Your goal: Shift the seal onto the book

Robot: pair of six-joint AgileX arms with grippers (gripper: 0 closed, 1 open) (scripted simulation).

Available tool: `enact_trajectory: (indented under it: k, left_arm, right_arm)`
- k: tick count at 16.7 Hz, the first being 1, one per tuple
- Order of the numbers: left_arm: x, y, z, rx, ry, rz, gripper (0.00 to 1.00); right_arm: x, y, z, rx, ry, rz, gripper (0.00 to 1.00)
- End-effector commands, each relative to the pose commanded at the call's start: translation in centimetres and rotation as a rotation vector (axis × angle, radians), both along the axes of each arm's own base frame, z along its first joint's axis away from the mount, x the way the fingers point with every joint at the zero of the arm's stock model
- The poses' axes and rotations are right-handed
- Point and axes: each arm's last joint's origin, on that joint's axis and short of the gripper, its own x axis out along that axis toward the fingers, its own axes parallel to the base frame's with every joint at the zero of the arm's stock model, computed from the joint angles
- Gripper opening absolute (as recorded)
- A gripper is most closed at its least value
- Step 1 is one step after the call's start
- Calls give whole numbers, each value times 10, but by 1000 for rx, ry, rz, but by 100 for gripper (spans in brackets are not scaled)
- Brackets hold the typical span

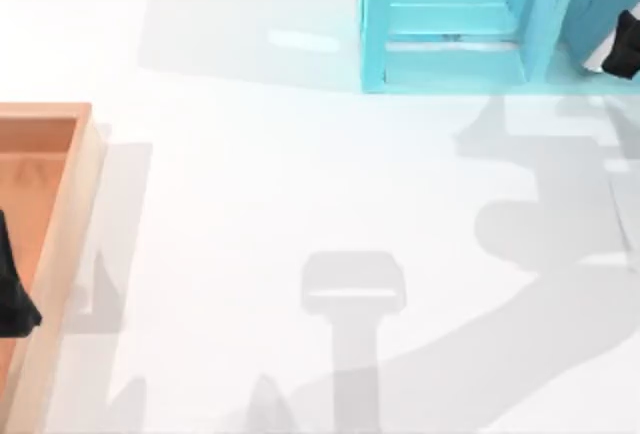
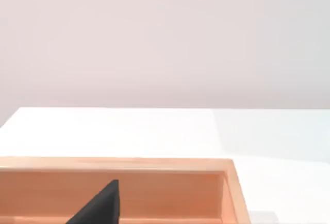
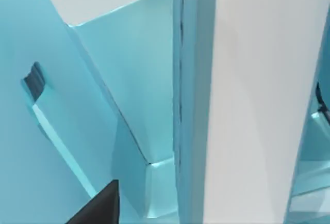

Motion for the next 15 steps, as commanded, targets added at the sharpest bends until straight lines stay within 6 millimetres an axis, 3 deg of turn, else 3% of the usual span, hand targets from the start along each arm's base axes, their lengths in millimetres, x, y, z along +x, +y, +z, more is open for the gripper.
enact_trajectory:
  k: [6,12,15]
  left_arm:
    - [0,0,0,0,0,0,100]
    - [0,0,0,0,0,0,100]
    - [0,0,0,0,0,0,100]
  right_arm:
    - [57,3,-6,0,-3,0,100]
    - [64,4,-7,0,0,0,100]
    - [64,4,-7,0,0,0,77]
